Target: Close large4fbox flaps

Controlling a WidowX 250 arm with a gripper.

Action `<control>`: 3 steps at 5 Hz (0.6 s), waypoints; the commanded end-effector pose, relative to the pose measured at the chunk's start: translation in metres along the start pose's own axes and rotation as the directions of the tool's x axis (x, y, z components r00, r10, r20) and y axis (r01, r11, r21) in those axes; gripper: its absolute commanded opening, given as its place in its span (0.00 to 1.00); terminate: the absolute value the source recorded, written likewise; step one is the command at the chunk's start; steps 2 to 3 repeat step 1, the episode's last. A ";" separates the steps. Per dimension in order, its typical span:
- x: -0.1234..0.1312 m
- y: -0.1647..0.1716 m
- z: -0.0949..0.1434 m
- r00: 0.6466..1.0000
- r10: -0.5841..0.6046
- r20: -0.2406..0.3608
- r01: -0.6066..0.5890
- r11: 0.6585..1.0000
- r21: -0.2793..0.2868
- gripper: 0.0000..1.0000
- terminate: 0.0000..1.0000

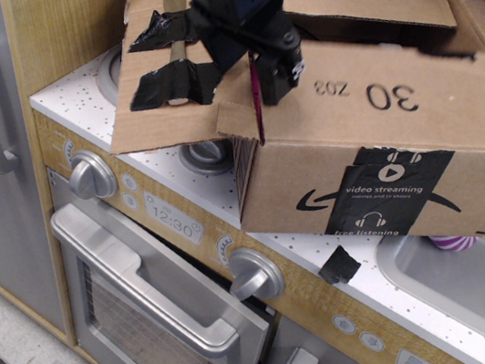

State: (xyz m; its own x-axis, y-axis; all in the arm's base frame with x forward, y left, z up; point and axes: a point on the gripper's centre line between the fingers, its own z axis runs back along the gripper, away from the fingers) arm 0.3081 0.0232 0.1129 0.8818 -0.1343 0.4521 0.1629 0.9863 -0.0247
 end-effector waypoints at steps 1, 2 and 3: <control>0.002 -0.002 -0.010 0.998 -0.050 0.032 0.050 0.999 -0.002 1.00 1.00; 0.002 -0.002 -0.010 0.998 -0.050 0.032 0.050 0.999 -0.002 1.00 1.00; 0.002 -0.002 -0.010 0.998 -0.050 0.032 0.050 0.999 -0.002 1.00 1.00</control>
